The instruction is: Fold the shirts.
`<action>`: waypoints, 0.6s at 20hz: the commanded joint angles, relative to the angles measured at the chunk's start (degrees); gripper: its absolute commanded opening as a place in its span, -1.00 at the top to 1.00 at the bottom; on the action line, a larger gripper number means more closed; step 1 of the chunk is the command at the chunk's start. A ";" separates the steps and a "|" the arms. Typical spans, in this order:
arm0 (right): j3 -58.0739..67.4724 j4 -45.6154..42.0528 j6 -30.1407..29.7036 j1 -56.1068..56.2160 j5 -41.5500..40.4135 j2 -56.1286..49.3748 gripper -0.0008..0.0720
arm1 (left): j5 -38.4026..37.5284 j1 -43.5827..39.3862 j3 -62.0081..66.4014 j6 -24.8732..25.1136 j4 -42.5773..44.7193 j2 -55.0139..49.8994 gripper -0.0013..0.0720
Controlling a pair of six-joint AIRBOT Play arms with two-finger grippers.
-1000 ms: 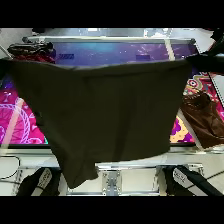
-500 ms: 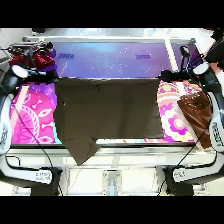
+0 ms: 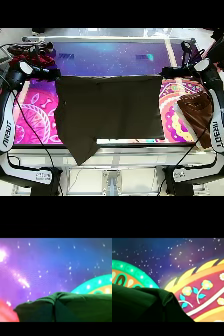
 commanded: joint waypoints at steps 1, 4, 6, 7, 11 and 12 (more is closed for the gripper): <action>-0.50 -4.20 0.07 -0.04 11.23 3.30 0.95 | -11.04 -0.22 -2.05 -2.45 4.00 2.16 0.94; -6.58 -4.94 0.07 -0.02 15.43 3.63 0.95 | -11.74 -1.29 -8.68 -4.28 4.00 2.34 0.94; -11.87 -4.61 0.07 -0.02 13.35 3.61 0.95 | -10.54 -2.54 -12.83 -4.26 4.02 2.82 0.94; -14.14 -4.50 0.09 -0.02 12.13 3.54 0.95 | -10.16 -2.93 -14.21 -4.26 4.00 2.86 0.94; -21.18 -4.52 0.07 0.28 4.68 3.48 0.95 | -8.13 -3.56 -17.51 -4.28 4.48 2.71 0.94; -22.47 -4.59 0.04 0.26 3.41 3.39 0.95 | -7.76 -3.56 -18.18 -4.28 4.92 2.71 0.94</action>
